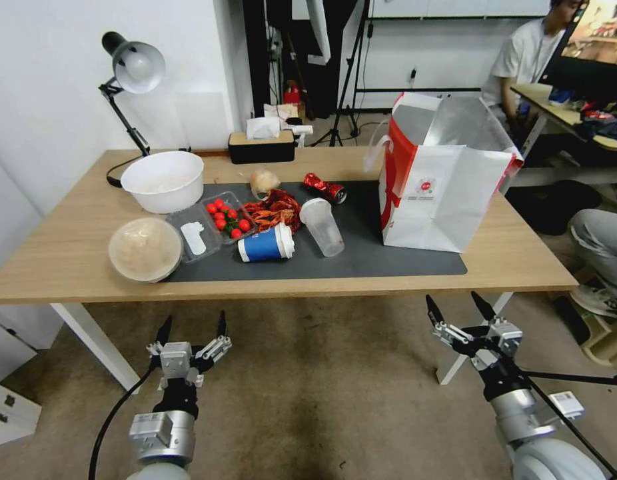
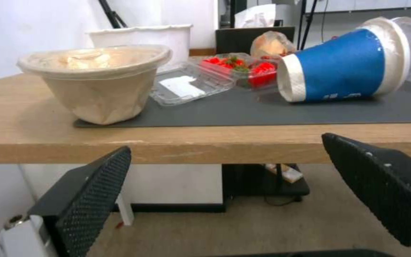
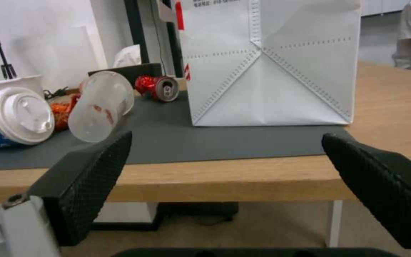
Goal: Pick up the food delivery bag from the floor and place it on the table.
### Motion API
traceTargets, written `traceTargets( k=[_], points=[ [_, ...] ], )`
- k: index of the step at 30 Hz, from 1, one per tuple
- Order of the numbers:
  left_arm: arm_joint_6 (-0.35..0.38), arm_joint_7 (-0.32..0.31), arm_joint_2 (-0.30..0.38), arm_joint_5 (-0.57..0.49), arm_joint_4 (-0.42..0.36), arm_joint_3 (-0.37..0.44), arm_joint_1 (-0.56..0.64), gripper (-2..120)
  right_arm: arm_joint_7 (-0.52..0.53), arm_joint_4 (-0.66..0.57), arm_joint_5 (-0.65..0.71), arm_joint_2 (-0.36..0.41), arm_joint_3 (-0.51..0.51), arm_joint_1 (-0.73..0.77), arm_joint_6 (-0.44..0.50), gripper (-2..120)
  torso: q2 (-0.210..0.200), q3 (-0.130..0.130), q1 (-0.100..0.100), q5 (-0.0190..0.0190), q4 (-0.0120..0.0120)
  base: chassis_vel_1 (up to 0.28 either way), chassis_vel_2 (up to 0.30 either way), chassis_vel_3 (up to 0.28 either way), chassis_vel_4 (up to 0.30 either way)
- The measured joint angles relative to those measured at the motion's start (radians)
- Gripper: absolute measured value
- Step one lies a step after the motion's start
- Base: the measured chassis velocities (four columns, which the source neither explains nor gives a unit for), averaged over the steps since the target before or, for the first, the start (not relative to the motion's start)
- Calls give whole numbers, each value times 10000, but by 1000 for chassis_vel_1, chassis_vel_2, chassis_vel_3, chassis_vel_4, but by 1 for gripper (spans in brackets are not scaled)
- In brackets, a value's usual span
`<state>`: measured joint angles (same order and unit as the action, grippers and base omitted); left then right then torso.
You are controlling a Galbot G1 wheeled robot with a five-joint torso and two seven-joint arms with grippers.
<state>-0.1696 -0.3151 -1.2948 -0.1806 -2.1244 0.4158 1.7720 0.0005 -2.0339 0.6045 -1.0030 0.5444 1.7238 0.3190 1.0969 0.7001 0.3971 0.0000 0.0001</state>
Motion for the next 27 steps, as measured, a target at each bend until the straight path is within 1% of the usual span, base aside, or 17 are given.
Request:
traceTargets(
  k=[27],
  points=[
    [34,-28,2,-11,-7,3,11,100,10,1,-9,8,-1,-6,-18,100,1,0,0,0,0,0,0,0,0]
  ],
)
